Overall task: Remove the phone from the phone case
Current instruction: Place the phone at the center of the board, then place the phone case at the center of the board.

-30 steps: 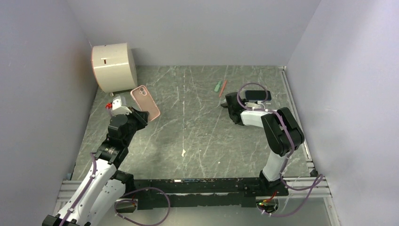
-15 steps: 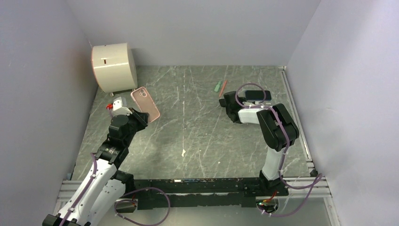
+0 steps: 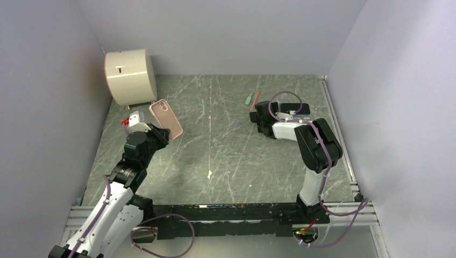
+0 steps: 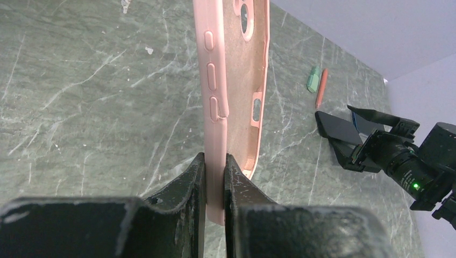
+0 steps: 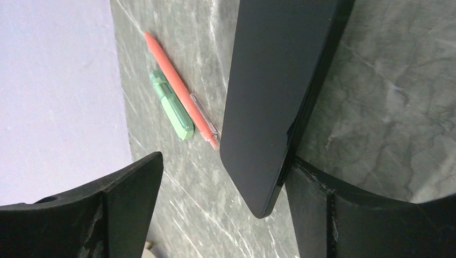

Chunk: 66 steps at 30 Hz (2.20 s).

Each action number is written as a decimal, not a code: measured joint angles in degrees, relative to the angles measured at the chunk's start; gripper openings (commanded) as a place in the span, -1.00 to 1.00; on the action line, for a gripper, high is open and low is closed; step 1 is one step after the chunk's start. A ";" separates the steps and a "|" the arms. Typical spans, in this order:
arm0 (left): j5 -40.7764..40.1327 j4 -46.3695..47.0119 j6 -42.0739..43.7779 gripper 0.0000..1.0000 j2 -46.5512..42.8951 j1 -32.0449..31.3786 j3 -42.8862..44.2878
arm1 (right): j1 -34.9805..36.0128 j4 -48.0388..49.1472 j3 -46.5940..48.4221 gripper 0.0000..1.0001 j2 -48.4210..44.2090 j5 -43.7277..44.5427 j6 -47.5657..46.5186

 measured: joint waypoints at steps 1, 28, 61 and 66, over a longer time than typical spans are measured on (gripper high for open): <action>0.00 0.00 0.00 -0.95 -0.02 0.00 0.00 | 0.00 -1.03 0.70 0.74 0.00 -0.26 -0.50; 0.02 0.02 0.00 -0.95 -0.48 0.00 -0.04 | -2.51 -15.69 10.67 0.82 2.60 -2.16 -4.31; 4.90 2.54 0.37 -0.95 1.22 0.00 -0.04 | -5.79 -1.99 4.76 0.98 -0.11 -14.34 -26.99; 9.97 5.97 1.11 -0.95 3.85 0.00 -0.04 | -5.79 4.22 1.01 0.98 -5.29 -24.35 -39.19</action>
